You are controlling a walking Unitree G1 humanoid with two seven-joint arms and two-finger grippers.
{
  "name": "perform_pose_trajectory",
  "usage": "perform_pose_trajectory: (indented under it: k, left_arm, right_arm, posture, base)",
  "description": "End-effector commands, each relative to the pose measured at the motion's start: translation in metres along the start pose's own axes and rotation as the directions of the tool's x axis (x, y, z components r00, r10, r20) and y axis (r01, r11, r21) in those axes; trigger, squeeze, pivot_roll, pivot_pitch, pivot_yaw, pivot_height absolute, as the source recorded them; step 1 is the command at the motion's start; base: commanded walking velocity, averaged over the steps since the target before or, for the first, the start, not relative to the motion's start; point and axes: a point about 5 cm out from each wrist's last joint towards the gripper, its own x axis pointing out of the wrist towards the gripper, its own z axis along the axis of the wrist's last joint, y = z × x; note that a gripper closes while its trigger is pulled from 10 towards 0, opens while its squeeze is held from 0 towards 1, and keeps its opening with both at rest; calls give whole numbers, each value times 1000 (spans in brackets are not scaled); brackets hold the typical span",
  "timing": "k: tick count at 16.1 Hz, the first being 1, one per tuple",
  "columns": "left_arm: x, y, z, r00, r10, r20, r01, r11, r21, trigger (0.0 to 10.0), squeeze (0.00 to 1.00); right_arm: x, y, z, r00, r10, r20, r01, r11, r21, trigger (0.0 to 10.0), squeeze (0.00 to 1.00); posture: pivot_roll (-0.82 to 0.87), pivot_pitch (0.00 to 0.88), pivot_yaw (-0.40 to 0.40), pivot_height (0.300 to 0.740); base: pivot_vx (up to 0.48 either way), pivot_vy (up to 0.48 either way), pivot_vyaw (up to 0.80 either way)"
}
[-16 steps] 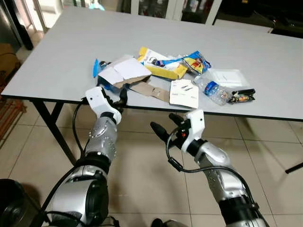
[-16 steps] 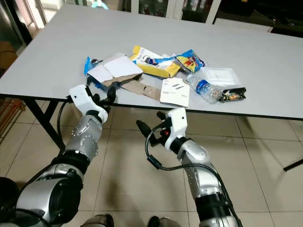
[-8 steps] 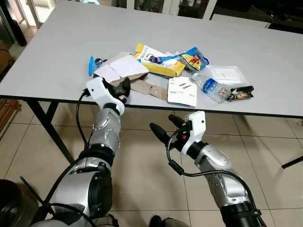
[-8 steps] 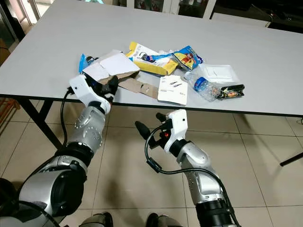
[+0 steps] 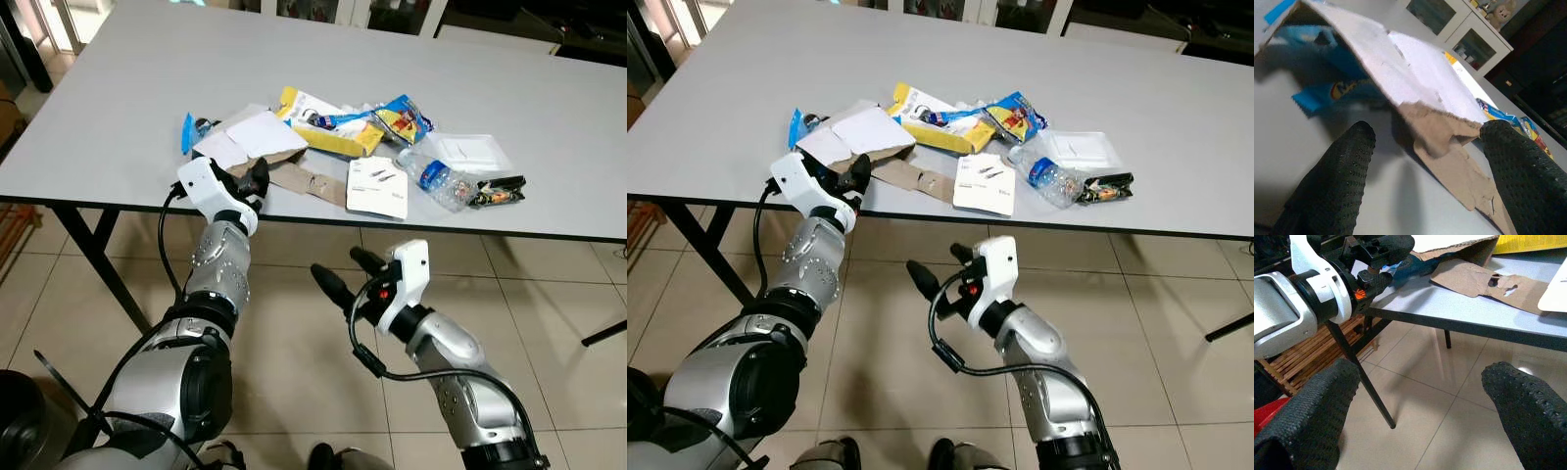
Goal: Picking trash to rubbish bin
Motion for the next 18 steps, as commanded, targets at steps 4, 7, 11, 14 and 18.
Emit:
perform_pose_trajectory:
  k: [4, 7, 11, 14, 18]
  left_arm:
    - [6, -17, 5, 1000, -19, 16, 20, 1000, -24, 10000, 0]
    - [10, -19, 14, 999, -17, 40, 18, 1000, -23, 10000, 0]
    - [17, -23, 29, 998, -10, 60, 10, 1000, 6, 10000, 0]
    - [17, -21, 30, 999, 5, 49, -6, 1000, 31, 0, 0]
    - [18, -23, 30, 999, 7, 49, -8, 1000, 24, 0, 0]
  right_arm:
    - [-11, 1, 1, 1000, -12, -7, 12, 1000, 11, 10000, 0]
    - [-14, 4, 0, 1000, -19, -9, 19, 1000, 24, 10000, 0]
    - [-18, 7, 0, 999, -27, -19, 28, 999, 35, 10000, 0]
    - [-21, 6, -1, 999, -43, -20, 44, 998, 44, 10000, 0]
    - [-19, 5, 0, 999, -50, -19, 51, 998, 46, 10000, 0]
  posture:
    - [-267, 149, -155, 740]
    - [-277, 156, -159, 740]
    - [-290, 184, -157, 740]
    - [-299, 194, -152, 740]
    - [-290, 197, -150, 740]
  base:
    - [0, 0, 0]
    - [0, 0, 0]
    - [0, 0, 0]
    - [0, 0, 0]
    - [0, 0, 0]
